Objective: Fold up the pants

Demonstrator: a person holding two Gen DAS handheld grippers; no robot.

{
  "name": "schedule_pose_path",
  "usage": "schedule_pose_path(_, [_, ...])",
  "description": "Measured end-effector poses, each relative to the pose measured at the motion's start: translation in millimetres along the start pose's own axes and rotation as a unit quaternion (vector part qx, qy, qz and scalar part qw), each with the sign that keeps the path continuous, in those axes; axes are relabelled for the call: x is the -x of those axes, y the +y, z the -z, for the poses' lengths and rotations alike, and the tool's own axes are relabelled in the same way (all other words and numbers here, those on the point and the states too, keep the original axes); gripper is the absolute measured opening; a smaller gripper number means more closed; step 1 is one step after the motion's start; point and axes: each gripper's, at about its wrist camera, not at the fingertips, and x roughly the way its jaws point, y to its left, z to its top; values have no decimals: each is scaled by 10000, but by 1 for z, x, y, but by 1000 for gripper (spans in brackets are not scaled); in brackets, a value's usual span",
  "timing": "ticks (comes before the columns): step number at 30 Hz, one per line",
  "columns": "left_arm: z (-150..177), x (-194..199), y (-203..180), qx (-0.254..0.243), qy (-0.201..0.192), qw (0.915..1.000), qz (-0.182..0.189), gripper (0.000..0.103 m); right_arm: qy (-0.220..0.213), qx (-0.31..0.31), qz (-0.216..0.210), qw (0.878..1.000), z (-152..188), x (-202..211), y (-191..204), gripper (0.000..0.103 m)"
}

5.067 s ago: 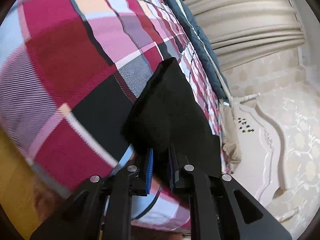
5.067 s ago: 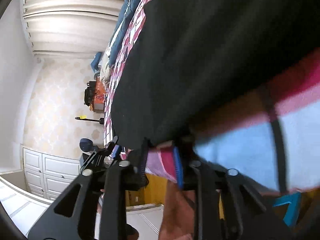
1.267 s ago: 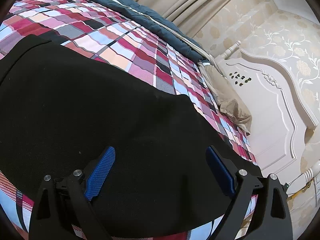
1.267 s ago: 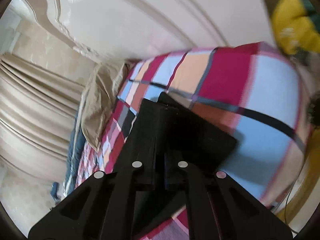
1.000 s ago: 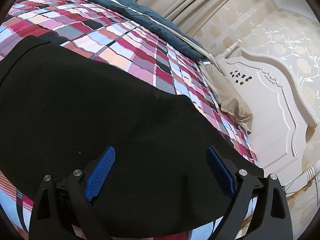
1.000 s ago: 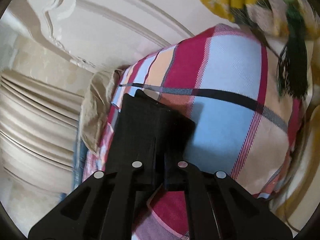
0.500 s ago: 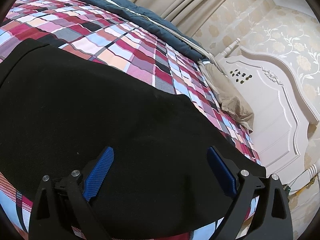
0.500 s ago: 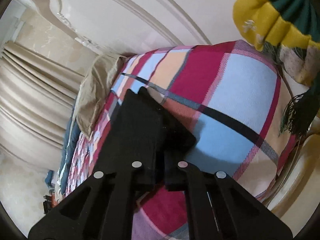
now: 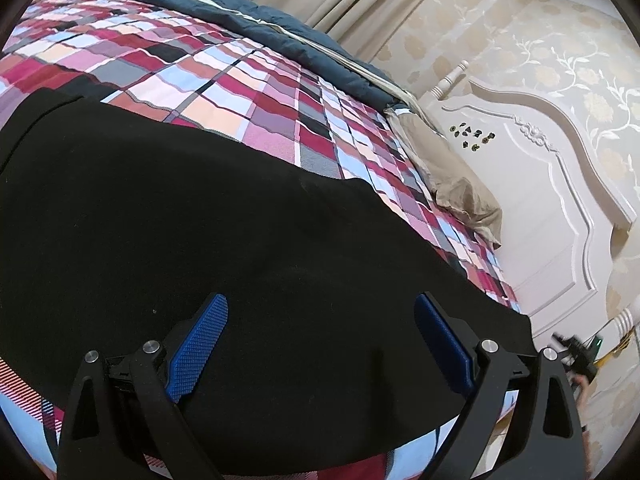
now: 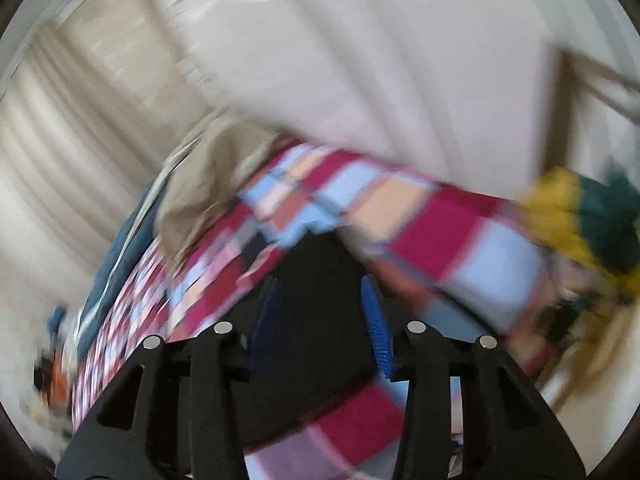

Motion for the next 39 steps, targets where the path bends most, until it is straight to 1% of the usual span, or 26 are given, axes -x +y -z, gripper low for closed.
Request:
schedule_pose_path(2, [1, -1, -2, -75, -23, 10000, -53, 93, 304, 497, -343, 9977, 3, -14, 31, 42])
schedule_pose_path(4, [2, -1, -2, -116, -26, 9999, -78, 93, 768, 1021, -863, 9880, 10, -37, 68, 42])
schedule_pose_path(6, [1, -2, -2, -110, -17, 9999, -63, 93, 1251, 1521, -1303, 9717, 21, -63, 106, 42])
schedule_pose_path(8, [0, -1, 0, -63, -4, 10000, 9, 93, 1694, 2077, -1632, 9495, 36, -90, 142, 42])
schedule_pose_path(9, [0, -1, 1, -41, 3, 10000, 45, 93, 1969, 2450, -1705, 9339, 47, -109, 165, 42])
schedule_pose_path(11, [-1, 0, 3, -2, 19, 9999, 115, 93, 2290, 2760, -1668, 9185, 62, -129, 188, 42])
schedule_pose_path(12, [-1, 1, 3, 14, 28, 9999, 149, 93, 2420, 2900, -1609, 9118, 68, -140, 198, 42])
schedule_pose_path(13, [-1, 1, 4, 22, 36, 9998, 171, 93, 2458, 2942, -1512, 9111, 70, -146, 202, 42])
schedule_pose_path(14, [-2, 1, 4, 31, 46, 9998, 194, 93, 2451, 2910, -1344, 9149, 69, -153, 203, 42])
schedule_pose_path(15, [-2, 2, 4, 45, 55, 9997, 222, 93, 2438, 2810, -1333, 9186, 66, -155, 199, 42])
schedule_pose_path(16, [-3, 3, 5, 69, 68, 9996, 277, 93, 2401, 2676, -1359, 9232, 62, -153, 193, 46])
schedule_pose_path(17, [-3, 3, 6, 81, 75, 9995, 307, 93, 2292, 2495, -1292, 9320, 54, -149, 180, 51])
schedule_pose_path(18, [-4, 4, 7, 105, 93, 9992, 366, 93, 2168, 2407, -1157, 9390, 47, -143, 170, 57])
schedule_pose_path(19, [-4, 5, 8, 124, 101, 9991, 394, 93, 2015, 2329, -1019, 9459, 42, -134, 156, 60])
schedule_pose_path(21, [-6, 8, 9, 192, 140, 9987, 445, 93, 1671, 2004, -714, 9627, 20, -113, 117, 62])
schedule_pose_path(23, [-7, 11, 9, 262, 171, 9984, 462, 93, 1210, 1525, -178, 9807, -4, -87, 67, 65])
schedule_pose_path(25, [-10, 16, 11, 352, 165, 9983, 440, 93, 873, 1128, 272, 9894, -20, -67, 27, 69])
schedule_pose_path(27, [-13, 22, 12, 365, 113, 9985, 384, 93, 732, 773, 482, 9932, -30, -55, -6, 70])
schedule_pose_path(28, [-15, 25, 12, 328, 67, 9989, 320, 93, 767, 565, 541, 9940, -34, -52, -25, 70])
schedule_pose_path(30, [-19, 31, 14, 240, -35, 9996, 108, 93, 924, 432, 501, 9935, -34, -57, -42, 71])
schedule_pose_path(33, [-26, 37, 23, 311, -127, 9994, -27, 93, 1286, 357, 222, 9908, -27, -73, -51, 73])
schedule_pose_path(35, [-30, 37, 34, 464, -112, 9988, -112, 93, 1323, 523, 172, 9897, -21, -81, -42, 76])
schedule_pose_path(36, [-31, 37, 40, 571, -99, 9983, -77, 93, 1374, 630, 164, 9884, -18, -85, -35, 71])
schedule_pose_path(37, [-32, 37, 46, 667, -91, 9977, -15, 93, 1443, 743, 144, 9866, -16, -87, -29, 60])
schedule_pose_path(38, [-33, 36, 52, 794, -78, 9968, 86, 93, 1520, 885, 186, 9842, -13, -91, -20, 52])
schedule_pose_path(39, [-33, 36, 58, 931, -73, 9954, 224, 93, 1636, 1143, 332, 9793, -10, -93, -11, 42])
